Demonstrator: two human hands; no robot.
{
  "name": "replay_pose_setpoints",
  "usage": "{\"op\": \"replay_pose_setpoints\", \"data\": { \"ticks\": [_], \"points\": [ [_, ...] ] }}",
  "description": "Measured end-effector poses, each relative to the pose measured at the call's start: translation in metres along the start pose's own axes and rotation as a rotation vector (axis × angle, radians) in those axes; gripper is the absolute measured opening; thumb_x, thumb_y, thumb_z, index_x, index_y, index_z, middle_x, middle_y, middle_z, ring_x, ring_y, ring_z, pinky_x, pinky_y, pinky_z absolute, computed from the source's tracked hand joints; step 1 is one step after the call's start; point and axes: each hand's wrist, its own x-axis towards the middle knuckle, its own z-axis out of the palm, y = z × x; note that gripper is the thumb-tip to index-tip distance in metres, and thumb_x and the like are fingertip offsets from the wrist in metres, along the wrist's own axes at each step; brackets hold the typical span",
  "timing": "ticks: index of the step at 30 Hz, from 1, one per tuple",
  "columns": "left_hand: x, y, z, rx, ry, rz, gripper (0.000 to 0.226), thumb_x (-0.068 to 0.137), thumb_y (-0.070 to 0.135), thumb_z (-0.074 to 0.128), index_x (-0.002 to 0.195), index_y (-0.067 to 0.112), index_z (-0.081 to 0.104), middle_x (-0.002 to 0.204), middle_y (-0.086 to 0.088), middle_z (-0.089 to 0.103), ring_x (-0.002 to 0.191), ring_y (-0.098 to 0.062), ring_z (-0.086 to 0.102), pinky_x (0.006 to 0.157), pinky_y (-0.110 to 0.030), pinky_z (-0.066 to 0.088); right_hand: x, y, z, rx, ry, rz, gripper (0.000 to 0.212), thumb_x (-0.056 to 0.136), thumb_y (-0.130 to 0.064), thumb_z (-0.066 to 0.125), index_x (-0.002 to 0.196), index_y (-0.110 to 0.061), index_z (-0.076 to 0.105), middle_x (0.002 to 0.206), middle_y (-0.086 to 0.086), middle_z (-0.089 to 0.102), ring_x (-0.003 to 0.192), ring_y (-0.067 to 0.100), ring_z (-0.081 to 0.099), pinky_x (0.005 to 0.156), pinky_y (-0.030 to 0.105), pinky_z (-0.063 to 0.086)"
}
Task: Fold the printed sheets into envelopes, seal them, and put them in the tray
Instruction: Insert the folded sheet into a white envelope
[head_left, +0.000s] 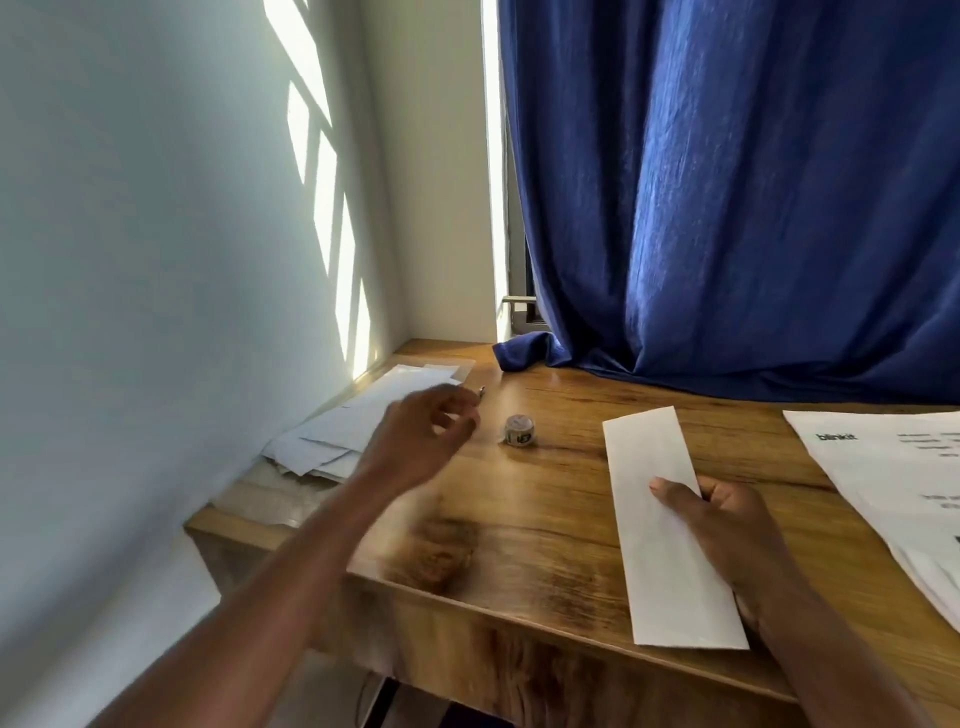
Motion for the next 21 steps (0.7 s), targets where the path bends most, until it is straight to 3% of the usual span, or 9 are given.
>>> {"op": "replay_pose_setpoints", "data": {
  "ticks": [4,8,11,16,21],
  "points": [
    [0.044,-0.043,-0.039,0.189,0.035,-0.151,0.019,0.092,0.04,0.074,0.11,0.034,0.073,0.112,0.016,0.074,0.099,-0.01,0.071,0.094,-0.034,0.056,0.002,0.001,0.0,0.005,-0.012,-0.003,0.025,0.09,-0.046,0.072,0.096,-0.021,0.07,0.069,-0.01,0.075,0.059,0.011,0.073,0.039,0.021,0.05],
    [0.066,-0.081,-0.048,0.453,-0.048,-0.289,0.039,0.091,0.049,0.072,0.122,0.026,0.069,0.132,-0.001,0.068,0.121,-0.023,0.062,0.101,-0.038,0.049,0.002,0.002,0.001,-0.011,-0.01,-0.012,0.025,0.089,-0.048,0.071,0.095,-0.024,0.069,0.069,-0.008,0.075,0.06,0.016,0.074,0.048,0.025,0.052],
    [0.069,-0.097,-0.04,0.534,-0.178,-0.365,0.058,0.087,0.063,0.071,0.13,0.025,0.063,0.141,-0.004,0.062,0.127,-0.024,0.057,0.102,-0.04,0.048,0.002,0.003,0.001,-0.012,-0.002,-0.022,0.024,0.089,-0.047,0.072,0.094,-0.024,0.069,0.076,-0.003,0.075,0.067,0.02,0.074,0.052,0.028,0.053],
    [0.069,-0.104,-0.034,0.64,-0.184,-0.345,0.061,0.081,0.073,0.07,0.121,0.027,0.066,0.134,0.0,0.066,0.119,-0.021,0.06,0.094,-0.038,0.052,0.0,0.003,0.003,-0.031,0.017,-0.039,0.021,0.09,-0.046,0.071,0.091,-0.025,0.068,0.075,-0.005,0.074,0.066,0.017,0.072,0.05,0.024,0.05],
    [0.073,-0.101,-0.034,0.659,-0.172,-0.279,0.038,0.092,0.056,0.068,0.109,0.022,0.073,0.117,-0.003,0.073,0.096,-0.019,0.062,0.077,-0.031,0.047,-0.002,0.0,0.003,-0.032,0.018,-0.025,0.021,0.09,-0.046,0.072,0.091,-0.025,0.068,0.075,-0.006,0.074,0.062,0.015,0.072,0.047,0.022,0.049]
  ]
}}
